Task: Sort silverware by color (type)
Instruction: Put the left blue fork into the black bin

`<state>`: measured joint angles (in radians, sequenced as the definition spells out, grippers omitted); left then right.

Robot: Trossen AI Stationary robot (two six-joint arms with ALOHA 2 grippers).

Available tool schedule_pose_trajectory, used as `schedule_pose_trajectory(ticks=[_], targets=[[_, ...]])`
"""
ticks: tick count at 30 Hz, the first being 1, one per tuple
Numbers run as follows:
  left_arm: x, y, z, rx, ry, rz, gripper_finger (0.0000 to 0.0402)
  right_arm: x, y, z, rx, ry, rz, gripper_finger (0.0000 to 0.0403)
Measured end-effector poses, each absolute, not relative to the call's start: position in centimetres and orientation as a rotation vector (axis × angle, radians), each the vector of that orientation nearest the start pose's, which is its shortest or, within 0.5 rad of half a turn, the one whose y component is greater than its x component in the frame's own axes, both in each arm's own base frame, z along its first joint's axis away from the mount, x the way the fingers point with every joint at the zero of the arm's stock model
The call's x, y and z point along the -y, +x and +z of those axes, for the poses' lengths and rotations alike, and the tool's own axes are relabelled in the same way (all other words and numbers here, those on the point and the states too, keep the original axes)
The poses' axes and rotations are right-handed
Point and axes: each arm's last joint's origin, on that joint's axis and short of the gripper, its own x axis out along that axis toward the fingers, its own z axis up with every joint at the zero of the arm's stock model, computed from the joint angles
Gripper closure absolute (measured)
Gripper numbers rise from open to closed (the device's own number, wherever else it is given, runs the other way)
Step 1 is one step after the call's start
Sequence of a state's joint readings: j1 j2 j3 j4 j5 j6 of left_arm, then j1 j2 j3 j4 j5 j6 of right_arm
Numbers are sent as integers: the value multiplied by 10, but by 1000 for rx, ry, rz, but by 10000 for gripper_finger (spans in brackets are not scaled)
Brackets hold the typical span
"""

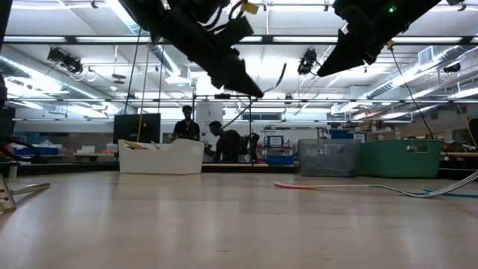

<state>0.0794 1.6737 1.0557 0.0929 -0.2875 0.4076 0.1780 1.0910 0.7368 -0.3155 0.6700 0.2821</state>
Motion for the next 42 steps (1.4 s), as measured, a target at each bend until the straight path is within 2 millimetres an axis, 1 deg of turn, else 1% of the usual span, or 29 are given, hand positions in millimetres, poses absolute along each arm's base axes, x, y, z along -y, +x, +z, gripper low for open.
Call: schedule_pose_trajectory(ticks=[6, 11, 15, 20, 25, 30, 33, 42], targets=[[-45, 369, 241, -404, 397, 265, 392, -22, 221, 252, -537, -3, -558, 355], [-46, 373, 255, -255, 385, 291, 392, -26, 225, 260, -445, -50, -585, 352], [-45, 375, 265, -142, 377, 289, 392, -28, 230, 268, -366, -91, -586, 341], [-44, 375, 275, -27, 347, 281, 392, -31, 242, 265, -344, -141, -583, 314], [-43, 375, 281, 39, 308, 272, 392, -32, 257, 260, -311, -220, -646, 274], [-43, 375, 286, 90, 273, 277, 392, -33, 269, 260, -251, -277, -713, 248], [-43, 374, 288, 117, 269, 280, 392, -34, 273, 263, -216, -300, -713, 243], [-39, 374, 295, 198, 230, 240, 392, -33, 274, 272, -162, -337, -666, 249]])
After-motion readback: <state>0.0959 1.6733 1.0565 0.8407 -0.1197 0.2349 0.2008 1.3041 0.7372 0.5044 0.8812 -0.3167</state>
